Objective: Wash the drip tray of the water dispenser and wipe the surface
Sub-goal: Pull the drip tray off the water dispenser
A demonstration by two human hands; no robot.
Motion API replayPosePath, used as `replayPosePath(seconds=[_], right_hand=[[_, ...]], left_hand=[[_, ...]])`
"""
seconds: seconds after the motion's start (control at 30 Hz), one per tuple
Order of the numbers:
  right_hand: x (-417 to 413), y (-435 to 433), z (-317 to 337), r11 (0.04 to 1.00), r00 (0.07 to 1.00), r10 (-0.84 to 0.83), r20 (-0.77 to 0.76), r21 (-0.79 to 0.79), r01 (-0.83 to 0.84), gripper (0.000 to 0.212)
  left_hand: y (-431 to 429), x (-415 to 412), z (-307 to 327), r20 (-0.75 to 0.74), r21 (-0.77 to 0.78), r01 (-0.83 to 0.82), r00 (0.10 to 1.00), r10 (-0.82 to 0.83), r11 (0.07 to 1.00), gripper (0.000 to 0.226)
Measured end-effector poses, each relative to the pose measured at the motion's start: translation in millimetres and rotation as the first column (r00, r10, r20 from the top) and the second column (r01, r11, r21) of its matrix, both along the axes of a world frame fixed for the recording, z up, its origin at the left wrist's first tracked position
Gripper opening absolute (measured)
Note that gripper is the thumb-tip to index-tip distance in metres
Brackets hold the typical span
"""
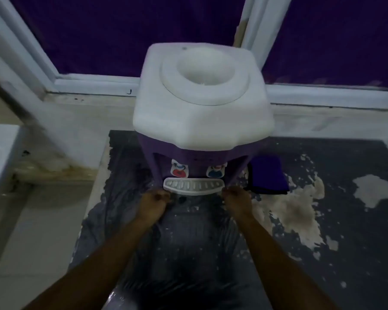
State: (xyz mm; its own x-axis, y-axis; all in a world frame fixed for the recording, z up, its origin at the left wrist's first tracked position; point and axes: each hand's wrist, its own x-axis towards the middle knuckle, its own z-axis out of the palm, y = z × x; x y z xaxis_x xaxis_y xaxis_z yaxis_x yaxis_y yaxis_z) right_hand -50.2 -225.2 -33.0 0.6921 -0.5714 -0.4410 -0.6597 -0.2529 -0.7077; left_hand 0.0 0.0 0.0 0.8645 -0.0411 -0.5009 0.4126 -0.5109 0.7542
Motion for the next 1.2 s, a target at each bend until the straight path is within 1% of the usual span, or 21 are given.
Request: replayPosePath(seconds=[0.07,0.13,0.23,0.33,0.4,0.5,0.6,0.67,0.83,0.9,0.93,1.0,1.07,1.17,1.2], right_hand=[[9,-7,-10,0.997,0.998,-0.059,-0.016,0.042,0.06,0.027],[16,-11,-21,0.987,0.992,-0.12,-0.046,0.097,0.124,0.027],[23,-10,-37,0.973,0.982,-0.182,-0.043,0.138,0.186,0.031],[26,-6,-46,0.95,0.961,-0.275,0.008,0.153,0.271,0.041],[28,-4,-50,0.949,0.958,-0.285,0.001,0.142,0.282,0.041],[30,-4,-60,0.968,0.971,-0.235,-0.044,0.075,0.238,0.039],[30,-3,-63,0.974,0.973,-0.214,-0.087,0.053,0.219,0.048],[30,-2,-60,0.981,0.977,-0.19,-0.095,0.032,0.194,0.049],[23,1,-51,0.986,0.985,-0.167,-0.046,-0.001,0.167,0.038],[18,2,-48,0.994,0.994,-0.106,-0.035,0.009,0.107,0.031],[15,2,-47,0.996,0.996,-0.085,-0.026,0.019,0.086,0.03],[12,3,-48,0.995,0.995,-0.101,0.004,0.025,0.101,0.031],[8,6,-45,0.991,0.991,-0.129,0.041,0.038,0.128,0.031],[1,11,-38,0.991,0.986,-0.133,0.102,0.012,0.133,0.032],[-2,12,-36,0.989,0.982,-0.148,0.121,0.01,0.148,0.032]], left_hand=[[-1,10,-14,-0.019,0.033,-0.04,0.999,0.041,0.999,0.016],[-3,16,-29,-0.088,-0.002,-0.112,0.99,0.111,0.994,0.016],[-12,21,-42,-0.114,-0.006,-0.228,0.967,0.226,0.974,0.017],[-22,28,-44,-0.186,-0.058,-0.379,0.913,0.363,0.924,0.025],[-28,33,-48,-0.229,-0.062,-0.448,0.876,0.424,0.892,0.032],[-31,38,-56,-0.259,-0.049,-0.477,0.855,0.45,0.878,0.033],[-26,42,-75,-0.279,-0.05,-0.507,0.834,0.475,0.86,0.025],[-26,42,-75,-0.281,-0.03,-0.527,0.82,0.499,0.849,0.02],[-33,36,-59,-0.247,-0.051,-0.541,0.822,0.514,0.84,0.02],[-31,33,-61,-0.248,-0.09,-0.54,0.826,0.506,0.837,0.02],[-28,31,-63,-0.251,-0.098,-0.538,0.828,0.502,0.837,0.021],[-22,28,-70,-0.252,-0.118,-0.532,0.833,0.493,0.838,0.021],[-18,25,-71,-0.243,-0.154,-0.545,0.829,0.503,0.824,0.012],[-14,15,-64,-0.221,-0.19,-0.53,0.843,0.49,0.827,0.001],[-12,11,-63,-0.223,-0.205,-0.523,0.848,0.481,0.827,0.003]])
